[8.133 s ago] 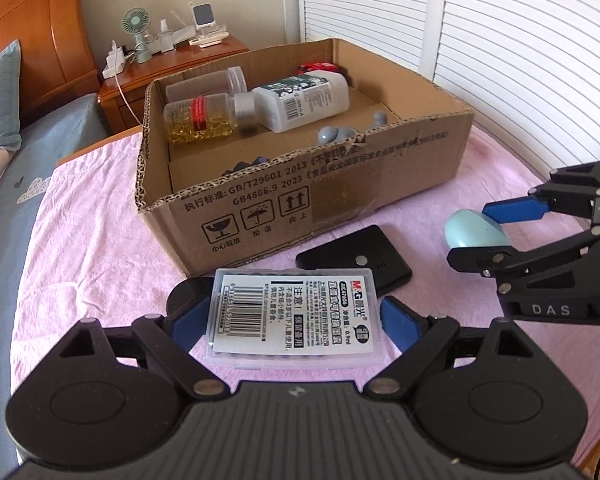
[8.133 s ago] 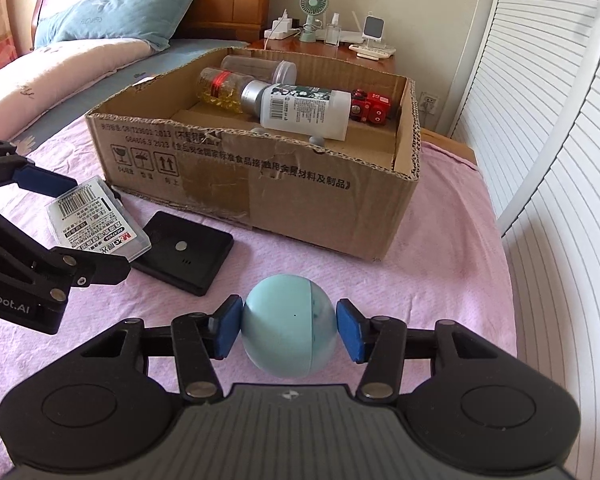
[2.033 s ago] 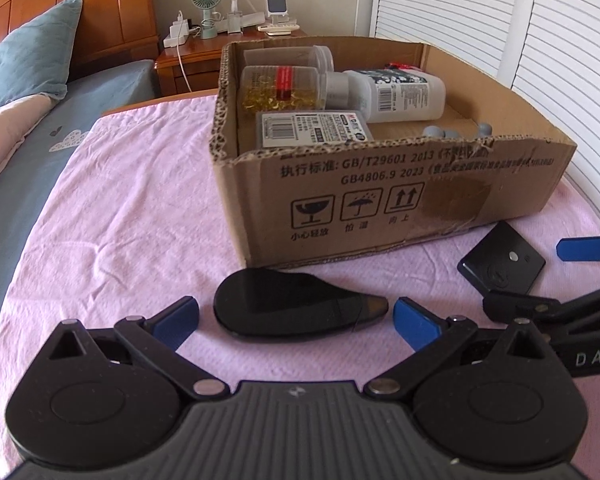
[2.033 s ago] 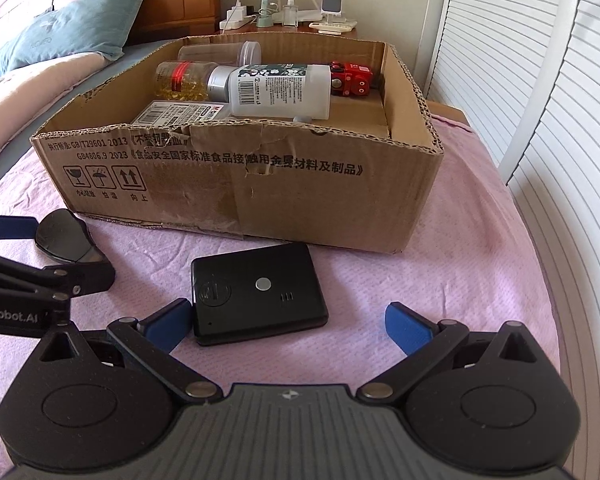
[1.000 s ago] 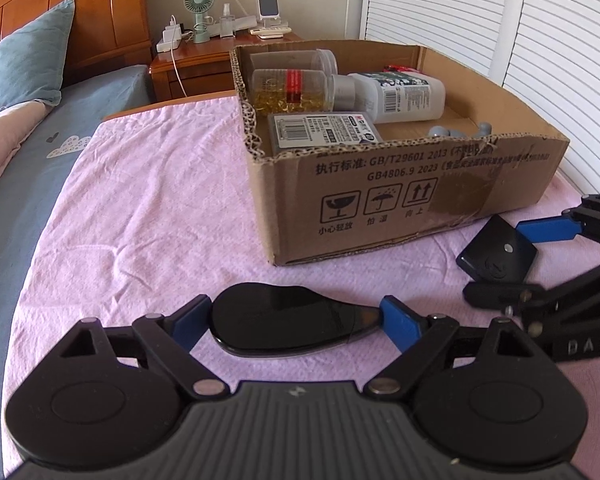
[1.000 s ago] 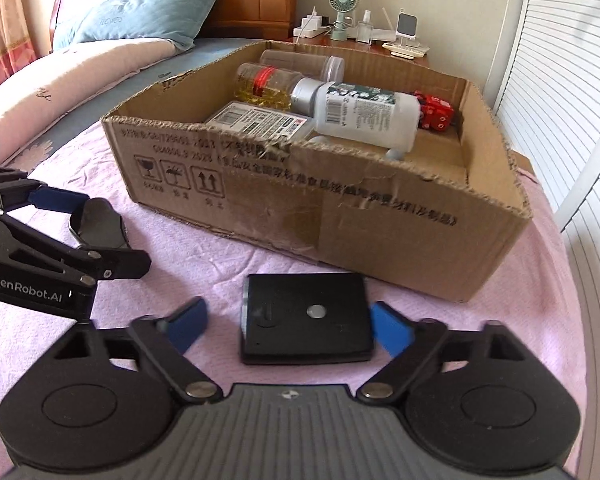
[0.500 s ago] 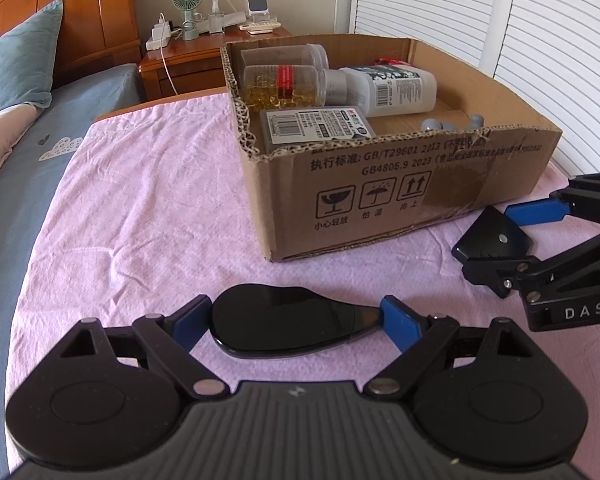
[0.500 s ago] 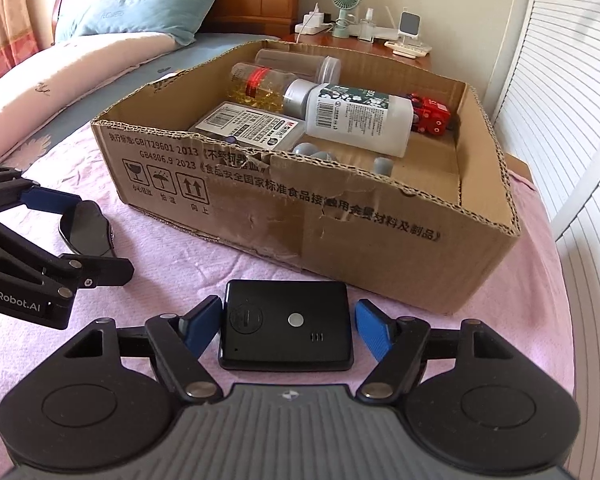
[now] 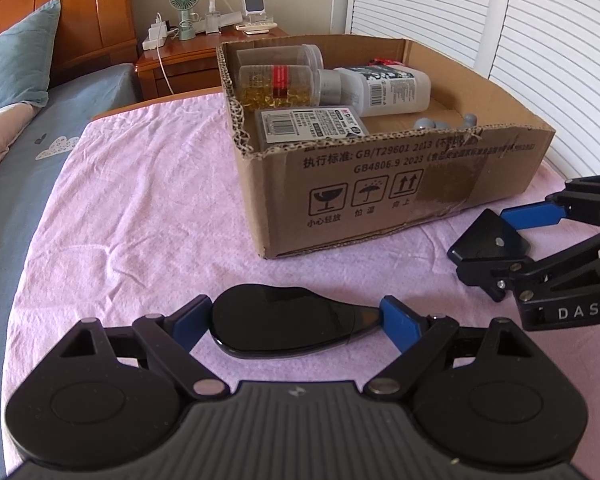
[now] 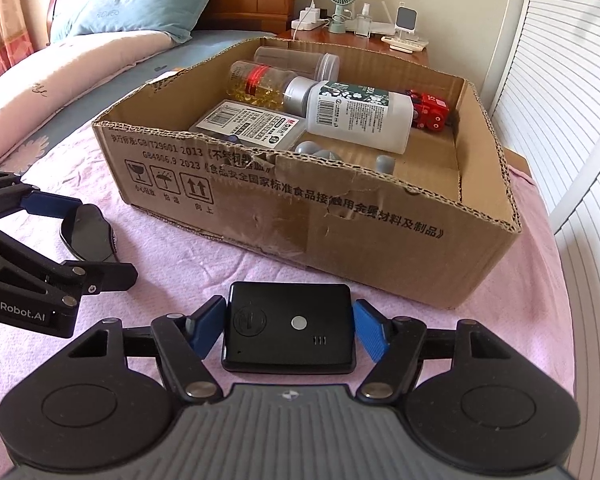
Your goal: Organize rigid objects
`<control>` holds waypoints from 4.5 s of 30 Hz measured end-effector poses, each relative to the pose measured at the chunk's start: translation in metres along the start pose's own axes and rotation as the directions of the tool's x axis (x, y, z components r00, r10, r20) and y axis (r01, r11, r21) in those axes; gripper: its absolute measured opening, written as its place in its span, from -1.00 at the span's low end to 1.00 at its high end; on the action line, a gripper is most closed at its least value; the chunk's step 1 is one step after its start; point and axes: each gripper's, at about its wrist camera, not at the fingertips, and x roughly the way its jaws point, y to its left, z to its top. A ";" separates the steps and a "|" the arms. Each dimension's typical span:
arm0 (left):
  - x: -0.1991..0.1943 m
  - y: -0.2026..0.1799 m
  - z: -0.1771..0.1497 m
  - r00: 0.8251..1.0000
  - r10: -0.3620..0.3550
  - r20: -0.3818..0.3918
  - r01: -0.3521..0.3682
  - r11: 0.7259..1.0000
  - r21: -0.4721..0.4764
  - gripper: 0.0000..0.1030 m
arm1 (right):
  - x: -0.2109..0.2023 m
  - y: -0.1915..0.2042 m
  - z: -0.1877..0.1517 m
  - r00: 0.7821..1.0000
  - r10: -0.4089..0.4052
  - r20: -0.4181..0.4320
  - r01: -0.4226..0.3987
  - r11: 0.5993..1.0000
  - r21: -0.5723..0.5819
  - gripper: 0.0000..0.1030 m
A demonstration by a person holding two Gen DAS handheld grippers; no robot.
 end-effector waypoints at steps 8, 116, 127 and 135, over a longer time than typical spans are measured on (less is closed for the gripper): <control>-0.008 -0.002 0.003 0.998 -0.054 -0.044 0.055 0.998 0.030 0.74 | -0.014 0.000 -0.003 1.000 0.001 -0.001 -0.001 1.000 0.000 0.43; -0.090 -0.055 0.086 0.971 0.121 0.208 -0.134 0.990 0.050 0.99 | -0.101 -0.029 0.009 0.979 -0.205 0.003 0.198 0.946 0.257 1.00; -0.119 -0.051 0.037 0.981 0.179 0.077 -0.170 0.980 -0.105 0.99 | -0.126 -0.004 0.000 0.976 -0.220 0.003 0.208 0.927 0.312 1.00; -0.127 -0.050 0.030 0.973 0.217 0.074 -0.207 0.970 -0.127 0.99 | -0.142 0.010 -0.002 0.971 -0.239 0.024 0.222 0.930 0.294 1.00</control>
